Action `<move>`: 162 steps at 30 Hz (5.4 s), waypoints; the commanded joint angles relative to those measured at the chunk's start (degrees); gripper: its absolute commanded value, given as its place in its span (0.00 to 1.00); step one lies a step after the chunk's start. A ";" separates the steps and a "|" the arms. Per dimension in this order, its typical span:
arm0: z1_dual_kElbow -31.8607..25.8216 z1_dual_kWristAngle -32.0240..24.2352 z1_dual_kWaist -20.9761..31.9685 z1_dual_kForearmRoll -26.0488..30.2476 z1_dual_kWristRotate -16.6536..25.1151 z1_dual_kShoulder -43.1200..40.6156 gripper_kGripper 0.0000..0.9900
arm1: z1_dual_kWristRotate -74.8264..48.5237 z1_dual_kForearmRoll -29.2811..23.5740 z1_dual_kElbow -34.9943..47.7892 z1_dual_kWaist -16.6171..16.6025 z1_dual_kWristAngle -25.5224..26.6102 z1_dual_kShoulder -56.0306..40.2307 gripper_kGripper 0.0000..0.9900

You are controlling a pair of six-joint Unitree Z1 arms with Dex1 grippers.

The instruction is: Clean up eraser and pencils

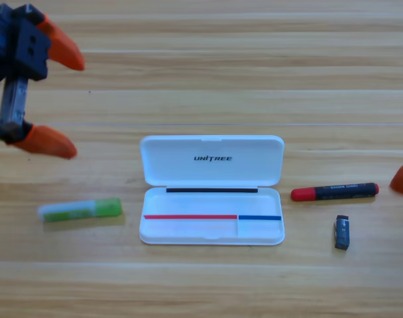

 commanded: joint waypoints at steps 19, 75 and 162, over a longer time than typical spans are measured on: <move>-2.03 2.39 17.67 3.18 10.86 16.42 0.97 | 29.33 0.16 -8.02 -7.40 1.41 37.19 0.96; 18.28 -7.89 19.78 -15.98 11.74 28.29 0.96 | 39.79 -9.60 2.79 -10.48 7.65 40.18 0.52; 19.15 -2.88 19.78 -18.88 17.10 30.49 0.00 | -45.81 20.72 -42.83 2.18 7.12 55.20 0.02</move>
